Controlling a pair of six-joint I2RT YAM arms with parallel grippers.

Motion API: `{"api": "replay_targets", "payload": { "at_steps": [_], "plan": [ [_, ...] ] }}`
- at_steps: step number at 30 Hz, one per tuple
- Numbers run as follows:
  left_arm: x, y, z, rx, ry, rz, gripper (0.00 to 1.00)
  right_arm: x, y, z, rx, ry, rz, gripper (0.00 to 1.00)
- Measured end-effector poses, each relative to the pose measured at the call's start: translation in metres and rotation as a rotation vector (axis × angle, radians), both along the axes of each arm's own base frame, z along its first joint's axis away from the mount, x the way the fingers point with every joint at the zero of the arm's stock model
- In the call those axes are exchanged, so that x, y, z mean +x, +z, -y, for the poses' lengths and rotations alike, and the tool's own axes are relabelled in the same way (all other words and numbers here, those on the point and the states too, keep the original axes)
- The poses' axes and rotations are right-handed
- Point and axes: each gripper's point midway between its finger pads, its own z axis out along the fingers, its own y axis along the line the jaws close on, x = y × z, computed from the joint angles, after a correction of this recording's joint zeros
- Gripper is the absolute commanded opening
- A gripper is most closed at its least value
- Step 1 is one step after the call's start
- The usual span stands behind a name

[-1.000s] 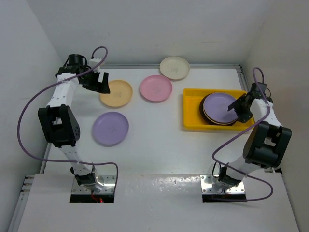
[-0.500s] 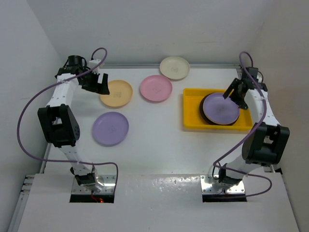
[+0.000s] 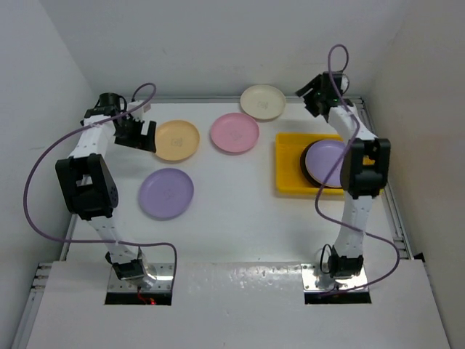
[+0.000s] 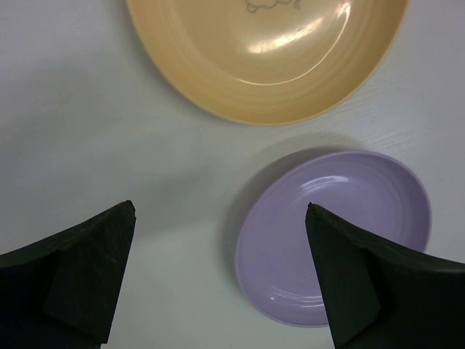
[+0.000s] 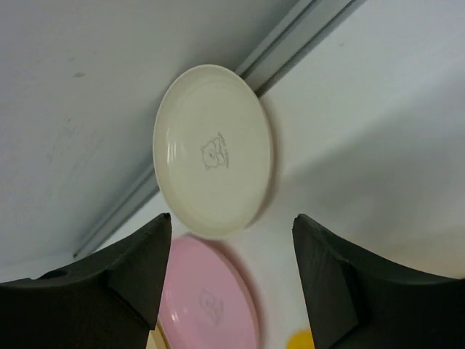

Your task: Place the plates into the plastic bin on the countertop

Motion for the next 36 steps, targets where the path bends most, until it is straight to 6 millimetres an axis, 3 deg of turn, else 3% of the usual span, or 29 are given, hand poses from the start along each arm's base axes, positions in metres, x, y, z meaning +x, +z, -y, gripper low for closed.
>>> {"api": "replay_targets", "payload": {
  "at_steps": [2, 5, 8, 12, 20, 24, 32, 36],
  "plan": [
    [-0.002, -0.006, -0.007, 0.004, 0.017, -0.018, 1.00, 0.032, -0.045, -0.021, 0.082, -0.014, -0.025, 0.64],
    [-0.003, -0.013, -0.013, 0.007, 0.034, -0.036, 1.00, 0.059, -0.110, -0.051, 0.155, -0.021, -0.078, 0.63],
    [-0.003, -0.017, -0.015, 0.001, 0.040, -0.046, 1.00, 0.073, -0.148, -0.074, 0.200, -0.034, -0.097, 0.60],
    [-0.004, -0.024, -0.019, -0.015, 0.052, -0.061, 1.00, 0.082, -0.138, -0.086, 0.203, -0.072, -0.064, 0.54],
    [-0.003, -0.041, -0.040, -0.059, 0.104, -0.103, 1.00, 0.083, -0.159, -0.071, 0.219, -0.222, -0.102, 0.33],
    [0.003, -0.041, -0.052, -0.065, 0.128, -0.096, 1.00, 0.096, -0.165, -0.068, 0.248, -0.273, -0.079, 0.00],
    [0.000, -0.043, -0.057, -0.082, 0.142, -0.106, 1.00, 0.089, -0.165, -0.070, 0.204, -0.258, -0.084, 0.00],
    [0.000, -0.042, -0.055, -0.093, 0.137, -0.105, 1.00, 0.060, -0.153, -0.067, 0.129, -0.227, -0.109, 0.00]
  ]
}}
